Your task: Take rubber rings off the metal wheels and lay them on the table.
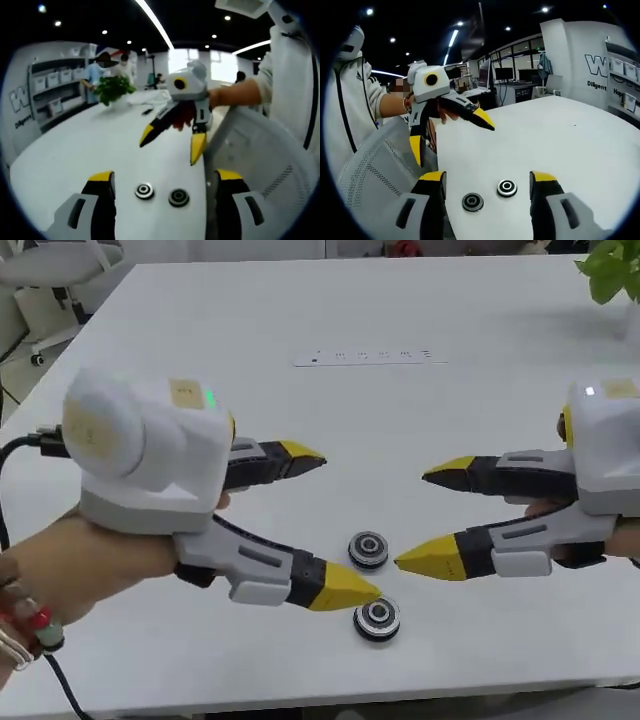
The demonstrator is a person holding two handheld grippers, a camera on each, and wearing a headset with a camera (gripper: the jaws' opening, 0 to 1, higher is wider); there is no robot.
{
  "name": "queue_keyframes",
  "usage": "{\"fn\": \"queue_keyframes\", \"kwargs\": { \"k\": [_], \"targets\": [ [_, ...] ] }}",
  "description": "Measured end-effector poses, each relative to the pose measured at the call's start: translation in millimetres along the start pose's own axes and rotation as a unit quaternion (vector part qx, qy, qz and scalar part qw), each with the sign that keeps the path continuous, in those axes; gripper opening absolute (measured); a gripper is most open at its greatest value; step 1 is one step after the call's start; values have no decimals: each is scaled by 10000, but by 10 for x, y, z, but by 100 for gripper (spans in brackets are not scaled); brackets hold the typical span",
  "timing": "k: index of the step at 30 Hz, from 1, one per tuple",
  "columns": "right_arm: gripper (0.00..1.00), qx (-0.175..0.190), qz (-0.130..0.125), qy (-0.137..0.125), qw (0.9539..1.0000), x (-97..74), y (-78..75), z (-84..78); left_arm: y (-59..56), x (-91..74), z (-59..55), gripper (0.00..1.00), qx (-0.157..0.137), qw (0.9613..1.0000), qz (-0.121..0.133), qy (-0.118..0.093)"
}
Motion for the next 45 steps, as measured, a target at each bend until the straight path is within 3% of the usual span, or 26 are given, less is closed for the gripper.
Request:
{"fn": "queue_keyframes", "kwargs": {
  "k": [3, 10, 13, 22, 29, 33, 37, 41, 45],
  "targets": [
    [62, 171, 143, 91, 9997, 23, 9, -109, -4, 46, -62, 78, -36, 10000, -46, -44],
    [55, 68, 320, 346, 9989, 85, 23, -257, 8, 107, -187, 70, -128, 9998, -67, -102],
    [49, 112, 370, 367, 9986, 98, 16, -313, 8, 130, -248, 68, -303, 9993, -15, -196],
    [41, 184, 725, 410, 9964, 132, 48, -467, 13, 130, -344, 64, -285, 9994, -93, -170],
    [35, 21, 985, 705, 9926, 171, 103, -608, 20, 176, -445, 61, -390, 9990, -86, -213],
    [30, 113, 972, 731, 9925, 185, 94, -673, 1, 199, -494, 61, -659, 9973, -105, -321],
    [29, 69, 975, 808, 9919, 196, 110, -705, -44, 236, -565, 55, -368, 9987, -339, -128],
    [27, 0, 947, 899, 9914, 201, 111, -744, -78, 270, -620, 52, -496, 9979, -392, -107],
    [25, -52, 918, 985, 9909, 203, 105, -788, -112, 312, -685, 43, -351, 9981, -500, -44]
  ]
}}
Point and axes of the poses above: the centre of the closed fingertips' face, and the gripper's own axes: x roughly forward along the fingers, y roughly to its left, z roughly out of its top, the point moved 10 cm from there along -x, roughly backward along the fingers, and after that the axes turned 14 degrees about -y, right-handed, at the moved point
